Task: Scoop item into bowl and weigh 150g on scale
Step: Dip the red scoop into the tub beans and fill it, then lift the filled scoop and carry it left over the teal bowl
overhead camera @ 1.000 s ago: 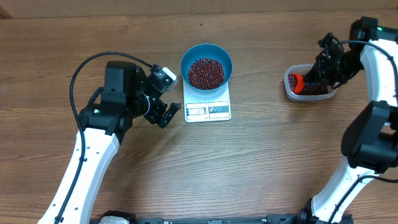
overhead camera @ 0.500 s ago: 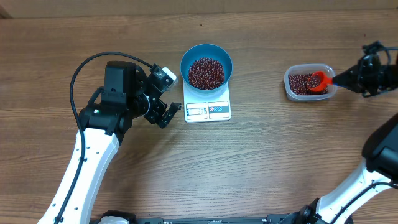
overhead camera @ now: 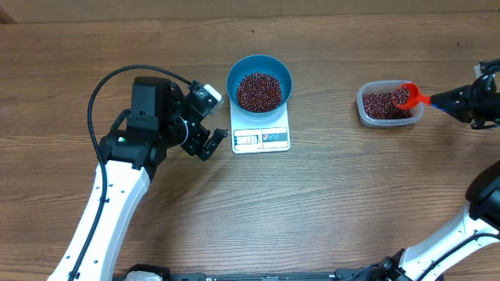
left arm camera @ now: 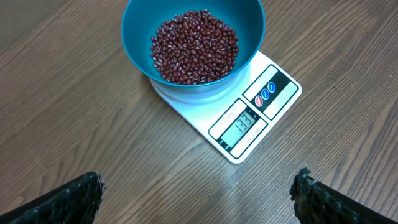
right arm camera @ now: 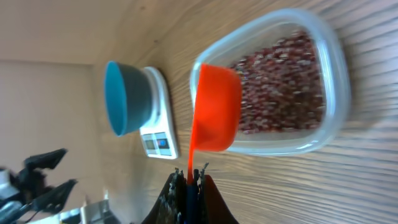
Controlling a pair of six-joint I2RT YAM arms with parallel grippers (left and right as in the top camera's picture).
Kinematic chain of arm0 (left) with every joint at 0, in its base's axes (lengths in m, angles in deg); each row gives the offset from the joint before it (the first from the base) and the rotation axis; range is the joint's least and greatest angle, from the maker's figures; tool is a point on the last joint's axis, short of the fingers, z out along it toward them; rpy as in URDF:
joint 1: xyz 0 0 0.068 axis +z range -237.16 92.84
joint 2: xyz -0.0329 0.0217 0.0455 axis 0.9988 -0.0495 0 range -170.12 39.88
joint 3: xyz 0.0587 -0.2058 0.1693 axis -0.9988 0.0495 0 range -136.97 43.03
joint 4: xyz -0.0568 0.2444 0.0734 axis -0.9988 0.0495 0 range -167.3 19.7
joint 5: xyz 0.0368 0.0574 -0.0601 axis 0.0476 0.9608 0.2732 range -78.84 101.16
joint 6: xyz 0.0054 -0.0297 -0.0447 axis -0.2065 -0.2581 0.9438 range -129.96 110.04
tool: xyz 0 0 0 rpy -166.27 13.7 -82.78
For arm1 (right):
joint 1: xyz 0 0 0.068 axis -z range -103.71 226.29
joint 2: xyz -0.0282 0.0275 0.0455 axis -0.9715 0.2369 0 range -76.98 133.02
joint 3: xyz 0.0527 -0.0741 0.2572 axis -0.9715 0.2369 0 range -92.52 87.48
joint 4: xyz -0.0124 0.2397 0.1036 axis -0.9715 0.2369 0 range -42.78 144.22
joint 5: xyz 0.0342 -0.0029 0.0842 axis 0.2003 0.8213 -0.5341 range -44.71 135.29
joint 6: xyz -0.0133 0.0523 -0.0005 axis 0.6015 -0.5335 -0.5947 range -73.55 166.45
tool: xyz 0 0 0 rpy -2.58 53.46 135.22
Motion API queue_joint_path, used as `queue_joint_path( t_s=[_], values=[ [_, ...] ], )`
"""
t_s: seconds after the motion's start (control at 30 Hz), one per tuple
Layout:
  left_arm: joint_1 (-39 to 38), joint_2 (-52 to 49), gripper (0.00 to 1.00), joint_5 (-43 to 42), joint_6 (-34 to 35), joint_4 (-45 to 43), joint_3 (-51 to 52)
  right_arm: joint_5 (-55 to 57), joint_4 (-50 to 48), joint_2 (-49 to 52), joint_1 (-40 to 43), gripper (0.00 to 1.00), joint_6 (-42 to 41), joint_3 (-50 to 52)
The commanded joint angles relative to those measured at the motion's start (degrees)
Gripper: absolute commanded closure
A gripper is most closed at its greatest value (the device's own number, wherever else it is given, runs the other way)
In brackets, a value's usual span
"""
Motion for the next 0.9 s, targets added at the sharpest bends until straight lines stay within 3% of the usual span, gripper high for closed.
queue_joint_path(
  t_s=[0.0,0.33,0.67,0.87],
  values=[
    [0.2,-0.3,0.00,-1.0,-0.7,0.0,-1.3,-9.3,2.0,-1.1,0.0,0.96,6.8,0.2],
    [0.2,-0.3,0.00,-1.0,-0.7,0.0,-1.3,-16.7,4.2,-1.1,-3.5,0.96,7.8,0.2],
    [0.2,-0.3,0.00,-1.0,-0.7,0.0,-1.3,-17.6,4.3,-1.1,-15.4,0.96,7.3,0.2],
    [0.2,-0.3,0.00,-1.0,-0.7,0.0,-1.3,-17.7,-2.5,-1.1,-24.9,0.96,-1.4,0.1]
  ],
)
